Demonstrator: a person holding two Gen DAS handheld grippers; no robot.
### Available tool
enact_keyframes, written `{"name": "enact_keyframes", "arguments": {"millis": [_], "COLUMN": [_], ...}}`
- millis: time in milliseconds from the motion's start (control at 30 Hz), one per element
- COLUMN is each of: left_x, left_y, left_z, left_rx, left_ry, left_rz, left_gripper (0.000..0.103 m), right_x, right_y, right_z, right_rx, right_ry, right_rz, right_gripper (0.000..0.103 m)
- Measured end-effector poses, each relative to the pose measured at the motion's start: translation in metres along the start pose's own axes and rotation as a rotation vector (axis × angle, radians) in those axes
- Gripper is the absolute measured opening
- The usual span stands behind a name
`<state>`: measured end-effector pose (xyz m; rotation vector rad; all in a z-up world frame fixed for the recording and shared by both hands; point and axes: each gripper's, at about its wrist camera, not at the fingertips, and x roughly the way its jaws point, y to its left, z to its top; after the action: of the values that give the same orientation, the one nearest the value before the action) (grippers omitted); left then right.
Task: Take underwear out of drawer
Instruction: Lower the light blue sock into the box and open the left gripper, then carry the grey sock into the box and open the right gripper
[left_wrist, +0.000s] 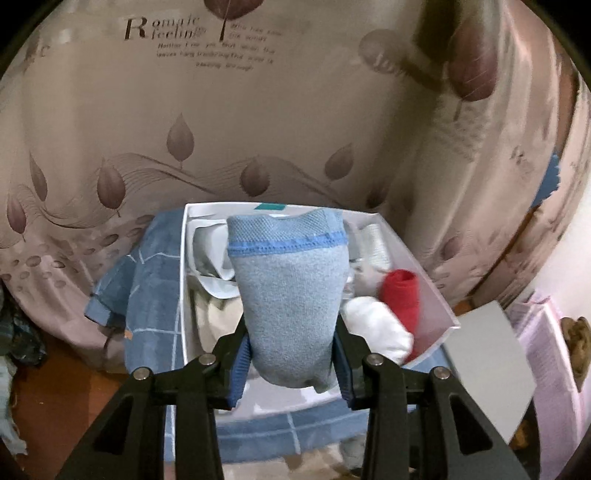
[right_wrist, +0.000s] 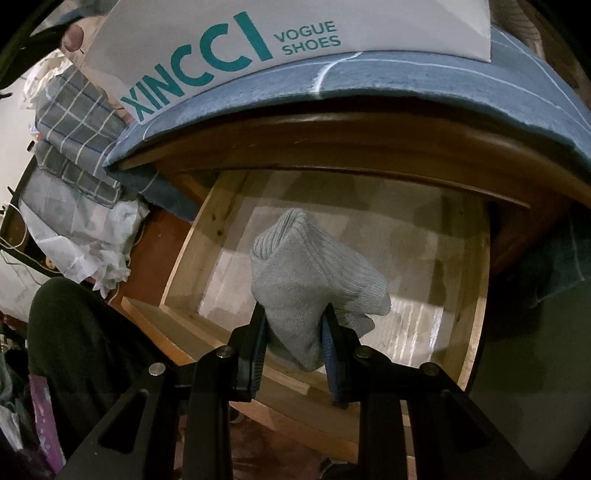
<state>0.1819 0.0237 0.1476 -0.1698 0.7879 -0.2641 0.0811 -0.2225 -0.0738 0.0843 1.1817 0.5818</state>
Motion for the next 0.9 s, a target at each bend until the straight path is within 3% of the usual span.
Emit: {"name": "enact_keyframes", "arguments": {"millis": [267,400,600,900], "left_x": [0.036,0.044,0.034,-0.013], "left_y": [0.019,0.024,0.024,0.017], "left_z": [0.002,0.002,0.006,-0.006], "left_rx": [-0.013,-0.017,-0.008,0.000], "left_ry": [0.045,0.066,0.000,-0.112], "left_rz": [0.042,0.095,0.142,0.151], "left_gripper": [0.042,0.049,0.059,0.062], "right_x": [0.002,0.003,0.003,0.002], "right_y": [0.000,0.000,0.000,-0.001], "right_z": [0.000,0.000,0.000,0.000], "right_rx": [0.009,0.010,0.014,0.018], "right_ry": [0.007,0.010,0.013,0.011], "right_rz": [0.000,0.002,0.001,0.009], "right_gripper": [0.025,0.025,0.025,0.025]}}
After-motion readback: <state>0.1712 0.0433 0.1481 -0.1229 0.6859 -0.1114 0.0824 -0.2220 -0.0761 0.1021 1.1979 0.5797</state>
